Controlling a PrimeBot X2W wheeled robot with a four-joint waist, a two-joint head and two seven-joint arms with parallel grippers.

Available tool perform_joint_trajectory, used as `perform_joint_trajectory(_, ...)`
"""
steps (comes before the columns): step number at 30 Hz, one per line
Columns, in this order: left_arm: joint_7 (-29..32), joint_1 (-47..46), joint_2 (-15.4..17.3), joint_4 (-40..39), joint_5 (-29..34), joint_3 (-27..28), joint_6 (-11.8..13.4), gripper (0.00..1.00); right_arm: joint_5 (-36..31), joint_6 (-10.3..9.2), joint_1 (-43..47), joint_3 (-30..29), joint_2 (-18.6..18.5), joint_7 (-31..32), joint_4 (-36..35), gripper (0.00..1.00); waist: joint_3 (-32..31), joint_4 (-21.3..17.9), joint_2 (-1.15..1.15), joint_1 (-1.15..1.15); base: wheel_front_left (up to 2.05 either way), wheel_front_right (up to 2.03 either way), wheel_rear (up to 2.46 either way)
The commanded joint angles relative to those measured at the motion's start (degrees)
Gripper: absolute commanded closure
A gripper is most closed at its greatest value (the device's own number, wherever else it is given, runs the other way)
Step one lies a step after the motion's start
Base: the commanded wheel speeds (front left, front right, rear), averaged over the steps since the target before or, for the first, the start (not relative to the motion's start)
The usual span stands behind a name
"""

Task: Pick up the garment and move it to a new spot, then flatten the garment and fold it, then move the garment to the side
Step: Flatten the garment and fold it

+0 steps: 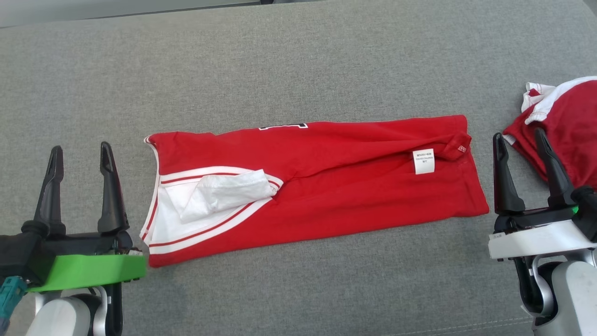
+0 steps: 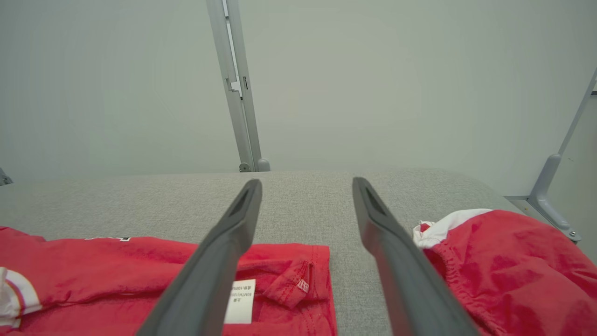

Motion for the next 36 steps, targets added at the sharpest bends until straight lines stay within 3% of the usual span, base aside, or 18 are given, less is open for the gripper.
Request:
perform_joint_trajectory(1,-0.2,0.9,-0.4,0.2,0.9,0.4,-0.6,0.0,0.1,-0.02,0.6,0.0,0.0,0.0,0.3,0.0,0.0,0.2,0.0,0.0,0.0,0.0,0.0)
perform_joint_trajectory(13,-0.3,-1.1,-2.9,2.4,3.0,2.1,-4.5,0.0,1.8,-0.02,-1.4,-1.4,-1.7,0.4,3.2,0.0,0.4,1.6,0.0,0.0,0.0,0.0,0.0)
perform_joint_trajectory(20,-0.3,-3.8,-4.2,3.0,4.8,1.9,-6.4,0.0,3.9,-0.02,-5.9,-1.7,-3.2,0.4,11.9,0.0,3.3,2.8,0.0,0.0,0.0,0.0,0.0)
perform_joint_trajectory(27,-0.3,-6.7,-5.8,4.0,6.0,1.9,-8.1,0.0,7.3,-0.02,-10.8,2.2,-3.4,-0.2,22.6,0.0,6.1,3.7,0.0,0.0,0.0,0.0,0.0)
perform_joint_trajectory(36,-0.3,-7.3,-7.2,4.8,7.6,3.2,-9.2,0.0,11.7,-0.02,-12.6,6.3,-2.5,-0.6,30.1,0.0,7.1,3.4,0.0,0.0,0.0,0.0,0.0)
